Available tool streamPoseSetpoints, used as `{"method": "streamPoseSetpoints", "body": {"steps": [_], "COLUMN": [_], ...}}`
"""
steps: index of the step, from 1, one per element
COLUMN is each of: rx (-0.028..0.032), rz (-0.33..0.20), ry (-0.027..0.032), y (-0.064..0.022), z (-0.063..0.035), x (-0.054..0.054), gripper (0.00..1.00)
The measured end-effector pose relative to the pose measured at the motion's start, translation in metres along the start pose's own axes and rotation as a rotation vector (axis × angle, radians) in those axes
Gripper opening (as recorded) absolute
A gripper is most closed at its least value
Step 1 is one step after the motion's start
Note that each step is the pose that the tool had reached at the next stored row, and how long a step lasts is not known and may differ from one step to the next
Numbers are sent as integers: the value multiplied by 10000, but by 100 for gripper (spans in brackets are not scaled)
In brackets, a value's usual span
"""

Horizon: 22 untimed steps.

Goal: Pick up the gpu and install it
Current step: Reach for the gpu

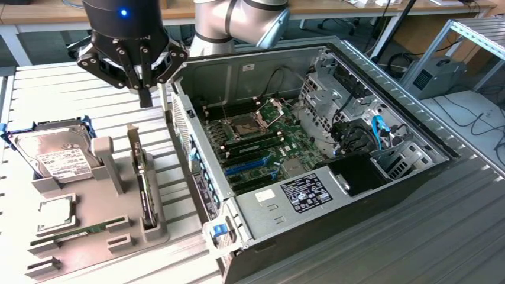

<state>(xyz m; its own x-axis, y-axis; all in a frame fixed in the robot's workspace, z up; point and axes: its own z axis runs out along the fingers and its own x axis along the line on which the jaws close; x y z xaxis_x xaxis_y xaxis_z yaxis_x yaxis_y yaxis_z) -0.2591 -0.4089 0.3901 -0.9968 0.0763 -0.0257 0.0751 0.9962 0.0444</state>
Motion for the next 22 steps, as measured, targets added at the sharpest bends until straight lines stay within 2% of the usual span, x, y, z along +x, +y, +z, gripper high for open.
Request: {"method": "streamPoseSetpoints", "body": {"steps": [8, 22], "rx": [0, 0], "rz": [0, 2], "ry": [0, 0], "y": [-197, -406], "z": [-5, -11], "x": [-6, 68], "gripper": [11, 11]}}
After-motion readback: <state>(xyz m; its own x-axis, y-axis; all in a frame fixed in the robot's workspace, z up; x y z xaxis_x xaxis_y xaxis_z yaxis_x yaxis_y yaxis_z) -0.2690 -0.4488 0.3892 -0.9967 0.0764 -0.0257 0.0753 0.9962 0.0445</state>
